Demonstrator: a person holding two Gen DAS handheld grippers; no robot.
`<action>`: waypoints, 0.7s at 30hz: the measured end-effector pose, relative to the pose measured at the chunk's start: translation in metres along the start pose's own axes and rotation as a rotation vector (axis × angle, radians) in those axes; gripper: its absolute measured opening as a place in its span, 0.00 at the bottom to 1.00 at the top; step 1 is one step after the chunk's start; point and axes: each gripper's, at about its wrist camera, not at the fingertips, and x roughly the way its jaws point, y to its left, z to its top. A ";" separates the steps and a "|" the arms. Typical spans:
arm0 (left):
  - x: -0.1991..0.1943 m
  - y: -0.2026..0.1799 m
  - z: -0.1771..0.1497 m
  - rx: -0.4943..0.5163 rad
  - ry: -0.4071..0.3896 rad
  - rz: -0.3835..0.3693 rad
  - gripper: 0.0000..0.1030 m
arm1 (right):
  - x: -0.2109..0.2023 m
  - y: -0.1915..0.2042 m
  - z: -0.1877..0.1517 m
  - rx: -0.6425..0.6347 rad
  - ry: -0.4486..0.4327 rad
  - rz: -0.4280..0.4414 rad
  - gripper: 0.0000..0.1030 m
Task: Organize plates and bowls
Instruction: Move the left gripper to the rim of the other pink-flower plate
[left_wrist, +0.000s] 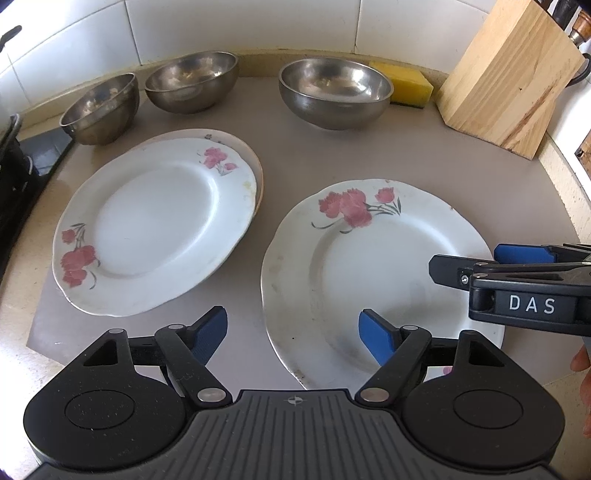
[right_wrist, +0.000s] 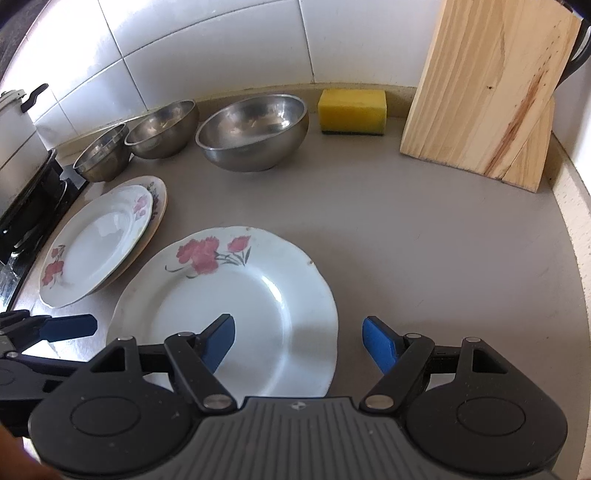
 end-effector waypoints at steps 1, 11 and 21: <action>0.001 -0.001 0.000 0.002 0.003 0.001 0.75 | 0.001 0.000 0.000 0.001 0.003 0.003 0.55; 0.003 -0.004 0.002 0.008 0.001 -0.013 0.75 | 0.004 0.002 0.000 -0.009 0.009 0.010 0.52; 0.002 -0.004 0.003 0.013 -0.022 -0.058 0.61 | 0.002 -0.001 -0.001 -0.003 -0.011 0.014 0.27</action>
